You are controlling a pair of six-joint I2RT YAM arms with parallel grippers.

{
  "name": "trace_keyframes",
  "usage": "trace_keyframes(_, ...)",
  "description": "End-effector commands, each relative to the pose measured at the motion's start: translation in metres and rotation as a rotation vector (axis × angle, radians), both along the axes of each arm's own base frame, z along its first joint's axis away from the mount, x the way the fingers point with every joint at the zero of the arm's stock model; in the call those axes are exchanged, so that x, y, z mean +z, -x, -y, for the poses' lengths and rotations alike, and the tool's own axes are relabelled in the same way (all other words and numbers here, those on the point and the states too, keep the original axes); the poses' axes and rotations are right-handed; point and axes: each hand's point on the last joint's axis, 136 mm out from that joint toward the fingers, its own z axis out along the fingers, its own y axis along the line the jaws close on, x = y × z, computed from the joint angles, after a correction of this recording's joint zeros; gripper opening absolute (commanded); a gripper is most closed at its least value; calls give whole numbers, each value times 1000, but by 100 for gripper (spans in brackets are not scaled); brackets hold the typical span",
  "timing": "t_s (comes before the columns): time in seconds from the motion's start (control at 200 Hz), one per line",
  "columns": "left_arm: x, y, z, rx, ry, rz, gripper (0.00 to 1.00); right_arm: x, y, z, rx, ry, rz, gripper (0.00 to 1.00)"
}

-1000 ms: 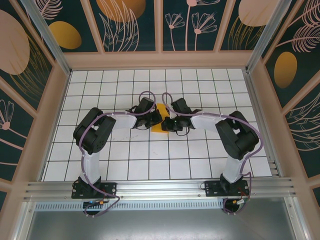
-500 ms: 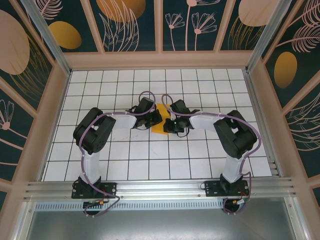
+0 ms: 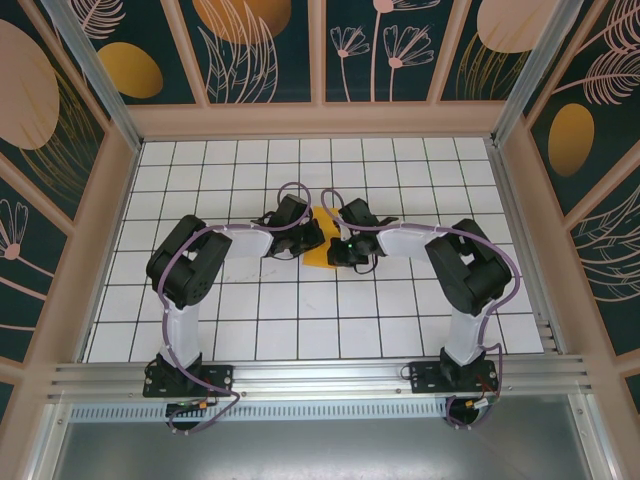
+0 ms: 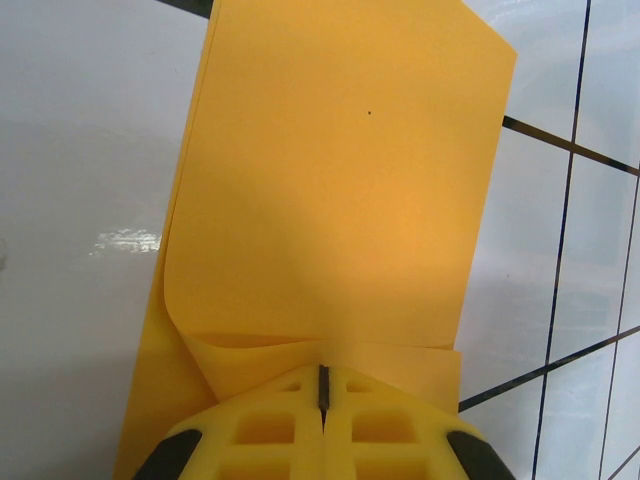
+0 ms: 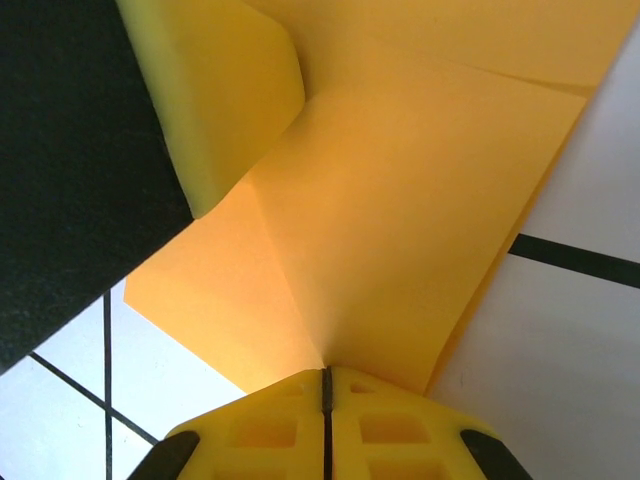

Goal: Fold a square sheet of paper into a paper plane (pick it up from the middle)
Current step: Fold the triangle a second time at the center of the table.

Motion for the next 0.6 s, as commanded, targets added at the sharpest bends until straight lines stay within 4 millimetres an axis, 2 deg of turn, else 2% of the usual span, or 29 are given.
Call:
trace_keyframes(0.0, -40, 17, -23, 35, -102, -105, 7, -18, 11, 21, 0, 87, -56, 8)
trace_keyframes(0.595, -43, 19, -25, 35, -113, -112, 7, -20, 45, 41, 27, 56, -117, 6)
